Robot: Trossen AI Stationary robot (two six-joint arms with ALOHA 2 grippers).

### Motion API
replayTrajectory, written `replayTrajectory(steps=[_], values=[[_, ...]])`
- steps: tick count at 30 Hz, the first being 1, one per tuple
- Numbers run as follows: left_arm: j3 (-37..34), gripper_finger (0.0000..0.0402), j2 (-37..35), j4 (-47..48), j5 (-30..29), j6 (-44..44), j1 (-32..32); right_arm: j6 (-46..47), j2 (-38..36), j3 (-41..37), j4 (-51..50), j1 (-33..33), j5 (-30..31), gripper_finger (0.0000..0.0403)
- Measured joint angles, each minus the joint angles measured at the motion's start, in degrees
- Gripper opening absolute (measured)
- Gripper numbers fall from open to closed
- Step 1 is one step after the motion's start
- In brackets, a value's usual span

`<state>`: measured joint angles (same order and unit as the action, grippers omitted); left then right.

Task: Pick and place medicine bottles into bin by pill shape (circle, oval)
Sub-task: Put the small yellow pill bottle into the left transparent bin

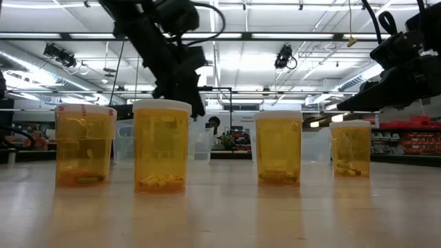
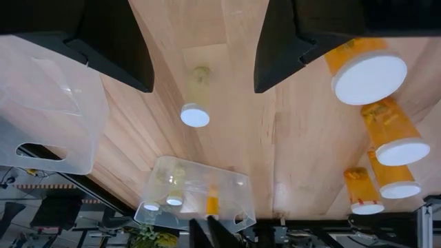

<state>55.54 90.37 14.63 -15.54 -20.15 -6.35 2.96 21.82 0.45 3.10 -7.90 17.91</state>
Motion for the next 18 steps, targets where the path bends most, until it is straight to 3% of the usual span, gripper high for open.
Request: replayTrajectory(steps=[8,18], values=[[14.00,0.0172,12.43,1.73,6.31,4.61,0.50,-0.02,0.18,0.00,0.02,0.00,-0.02,0.0257],[25.62,0.0172,22.16,3.32,11.90,9.50,0.19,-0.02,0.79,0.00,0.04,-0.01,0.00,0.0257]])
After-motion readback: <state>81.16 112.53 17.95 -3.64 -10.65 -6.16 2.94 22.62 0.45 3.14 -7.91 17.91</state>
